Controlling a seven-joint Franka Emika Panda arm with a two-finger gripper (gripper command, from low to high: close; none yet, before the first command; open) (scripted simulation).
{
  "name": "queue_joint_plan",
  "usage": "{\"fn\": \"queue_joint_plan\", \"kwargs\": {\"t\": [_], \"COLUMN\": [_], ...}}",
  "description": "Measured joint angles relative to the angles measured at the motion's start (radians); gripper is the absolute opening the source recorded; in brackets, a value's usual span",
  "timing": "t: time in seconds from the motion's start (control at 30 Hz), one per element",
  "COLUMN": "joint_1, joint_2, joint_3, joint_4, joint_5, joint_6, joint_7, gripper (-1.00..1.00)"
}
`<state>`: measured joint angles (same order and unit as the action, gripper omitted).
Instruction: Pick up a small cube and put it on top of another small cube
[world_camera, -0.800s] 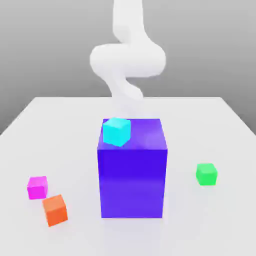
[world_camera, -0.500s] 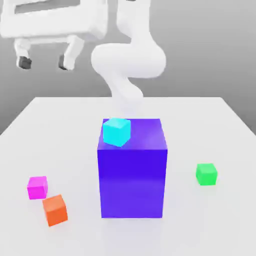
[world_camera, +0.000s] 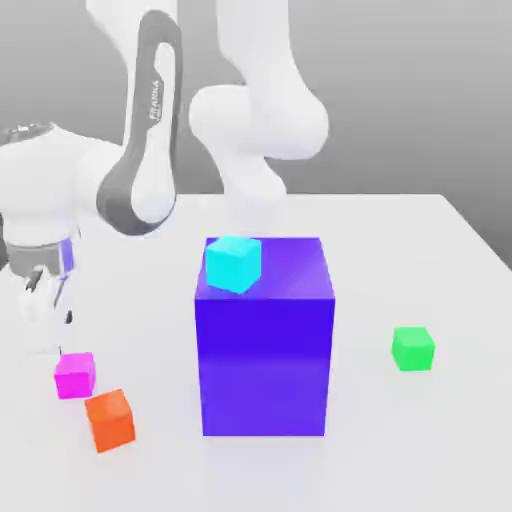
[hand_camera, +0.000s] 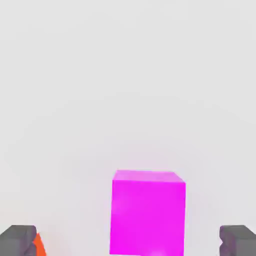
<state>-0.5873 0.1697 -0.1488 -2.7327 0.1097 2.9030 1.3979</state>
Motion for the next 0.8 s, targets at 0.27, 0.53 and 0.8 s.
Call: {"fn": "queue_joint_plan", "kwargs": {"t": [0.27, 0.53, 0.8], "joint_1": [-0.066, -0.033, 0.113], "joint_2": [0.140, -0.010, -0.110], "joint_3": [0.078, 0.025, 0.129], "joint_4": [0.026, -0.005, 0.097], "joint_5": [0.058, -0.026, -0.016], "joint_6": [0.112, -0.006, -0.068], "joint_7": [-0.042, 0.022, -0.014], "gripper": [-1.00, -1.00, -1.00]}}
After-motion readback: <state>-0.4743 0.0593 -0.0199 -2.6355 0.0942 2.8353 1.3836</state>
